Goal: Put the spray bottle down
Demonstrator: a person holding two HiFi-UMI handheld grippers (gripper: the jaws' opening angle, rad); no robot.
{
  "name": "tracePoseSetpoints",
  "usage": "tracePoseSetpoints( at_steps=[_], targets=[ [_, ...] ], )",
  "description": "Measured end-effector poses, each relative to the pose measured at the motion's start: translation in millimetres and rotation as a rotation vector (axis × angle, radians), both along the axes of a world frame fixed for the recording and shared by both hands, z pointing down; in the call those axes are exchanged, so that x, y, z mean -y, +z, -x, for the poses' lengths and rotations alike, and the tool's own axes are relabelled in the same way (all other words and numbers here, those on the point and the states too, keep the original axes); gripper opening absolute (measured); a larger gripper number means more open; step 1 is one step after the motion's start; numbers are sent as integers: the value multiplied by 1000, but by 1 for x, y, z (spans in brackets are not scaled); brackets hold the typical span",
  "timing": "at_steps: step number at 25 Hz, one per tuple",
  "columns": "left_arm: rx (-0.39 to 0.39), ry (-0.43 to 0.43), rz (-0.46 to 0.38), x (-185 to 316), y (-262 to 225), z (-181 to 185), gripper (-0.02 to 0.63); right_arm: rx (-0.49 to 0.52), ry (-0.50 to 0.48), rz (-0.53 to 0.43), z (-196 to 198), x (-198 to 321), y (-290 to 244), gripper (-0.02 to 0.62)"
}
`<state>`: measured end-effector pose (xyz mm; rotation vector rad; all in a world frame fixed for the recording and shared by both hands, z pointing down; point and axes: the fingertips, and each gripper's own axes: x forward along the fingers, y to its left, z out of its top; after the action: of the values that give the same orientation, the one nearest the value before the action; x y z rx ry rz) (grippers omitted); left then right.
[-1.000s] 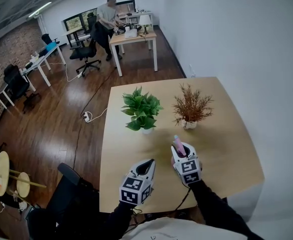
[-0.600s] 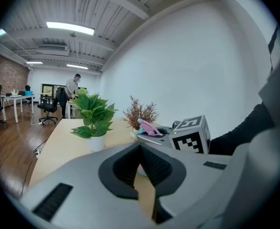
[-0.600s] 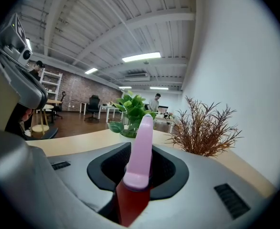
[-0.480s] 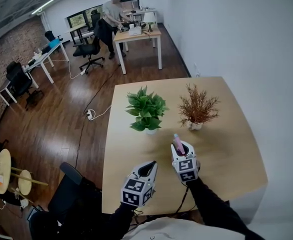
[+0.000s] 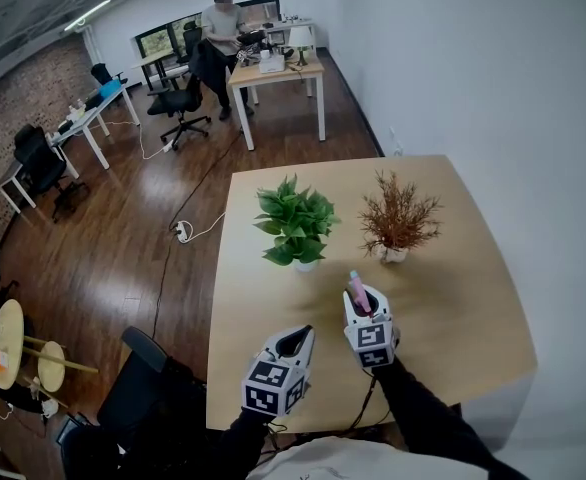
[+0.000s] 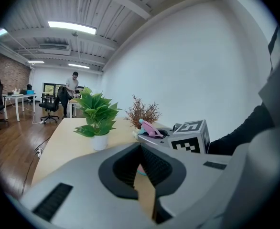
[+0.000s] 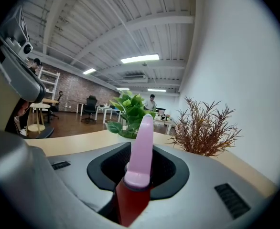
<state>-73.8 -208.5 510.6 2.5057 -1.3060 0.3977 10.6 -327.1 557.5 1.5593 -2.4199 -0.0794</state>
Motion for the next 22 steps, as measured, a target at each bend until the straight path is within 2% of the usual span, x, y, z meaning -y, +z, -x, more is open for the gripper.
tracePoseSetpoints(
  at_steps=[9,10,12,16,22],
  targets=[
    [3,7,1,-7,1,0,2,27,-4,-9,0,-7,1,99],
    [4,8,1,-8,0,-1,2,32,-7,-7,0,-8,0,130],
    [4,9,1,-10,-1,-1,2,43,-14,-8,1,-11,-2,137],
    [5,9,-5,-12,-3,-1,2,75,-27,-9,2,-14,-5,238],
    [2,10,-10,-16,-4,-2,2,77,-14,-22,-6,-24,-10,242]
  ],
)
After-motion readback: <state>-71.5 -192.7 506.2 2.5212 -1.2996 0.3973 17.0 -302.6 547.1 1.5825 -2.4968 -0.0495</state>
